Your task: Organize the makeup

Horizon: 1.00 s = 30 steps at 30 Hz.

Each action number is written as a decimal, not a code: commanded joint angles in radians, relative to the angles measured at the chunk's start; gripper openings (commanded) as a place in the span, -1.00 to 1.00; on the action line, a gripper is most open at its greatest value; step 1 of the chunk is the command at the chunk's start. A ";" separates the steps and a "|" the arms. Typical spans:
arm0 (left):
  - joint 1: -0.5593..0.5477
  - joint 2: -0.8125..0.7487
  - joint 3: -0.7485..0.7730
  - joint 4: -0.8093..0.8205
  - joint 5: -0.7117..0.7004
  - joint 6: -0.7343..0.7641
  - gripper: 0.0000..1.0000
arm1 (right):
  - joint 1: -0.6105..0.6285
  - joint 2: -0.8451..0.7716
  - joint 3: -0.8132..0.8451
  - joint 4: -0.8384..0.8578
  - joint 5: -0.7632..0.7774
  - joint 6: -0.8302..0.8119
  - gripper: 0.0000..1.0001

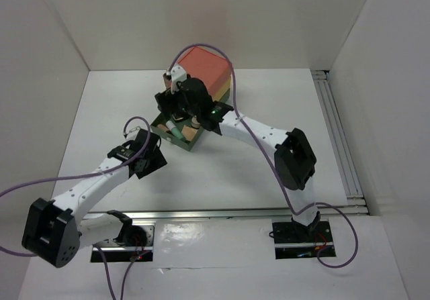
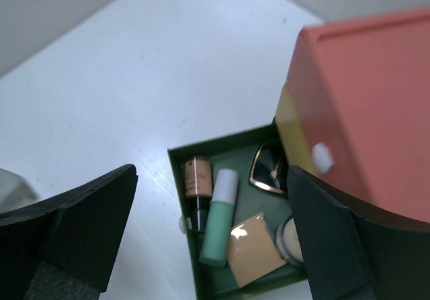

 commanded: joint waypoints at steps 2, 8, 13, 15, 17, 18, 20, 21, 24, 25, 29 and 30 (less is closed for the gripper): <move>0.015 0.130 0.048 0.122 0.032 0.036 0.26 | -0.105 -0.077 0.091 -0.060 -0.043 -0.051 0.99; 0.047 0.282 0.114 0.189 0.041 0.063 0.03 | -0.270 0.060 0.315 -0.155 -0.167 -0.064 0.75; 0.068 0.351 0.143 0.271 0.078 0.103 -0.06 | -0.392 0.256 0.541 -0.209 -0.270 -0.064 0.75; 0.069 0.376 0.154 0.284 0.078 0.103 -0.06 | -0.419 0.299 0.611 -0.197 -0.279 -0.077 0.75; 0.078 0.417 0.163 0.294 0.088 0.112 -0.08 | -0.436 0.354 0.656 -0.197 -0.301 -0.077 0.75; 0.078 0.431 0.163 0.303 0.088 0.112 -0.12 | -0.445 0.367 0.683 -0.177 -0.301 -0.077 0.75; 0.087 0.465 0.172 0.318 0.088 0.121 -0.12 | -0.470 0.388 0.693 -0.163 -0.356 -0.061 0.70; 0.087 0.474 0.172 0.344 0.097 0.121 -0.12 | -0.470 0.400 0.693 -0.143 -0.356 -0.045 0.65; 0.099 0.526 0.195 0.384 0.097 0.132 -0.12 | -0.481 0.414 0.693 -0.134 -0.419 -0.025 0.24; 0.099 0.543 0.206 0.416 0.121 0.150 -0.12 | -0.481 0.414 0.693 -0.134 -0.431 -0.025 0.13; 0.108 0.639 0.280 0.499 0.146 0.178 -0.12 | -0.490 0.424 0.693 -0.152 -0.440 -0.025 -0.12; 0.108 0.684 0.322 0.508 0.158 0.192 -0.12 | -0.490 0.424 0.693 -0.152 -0.440 -0.014 -0.15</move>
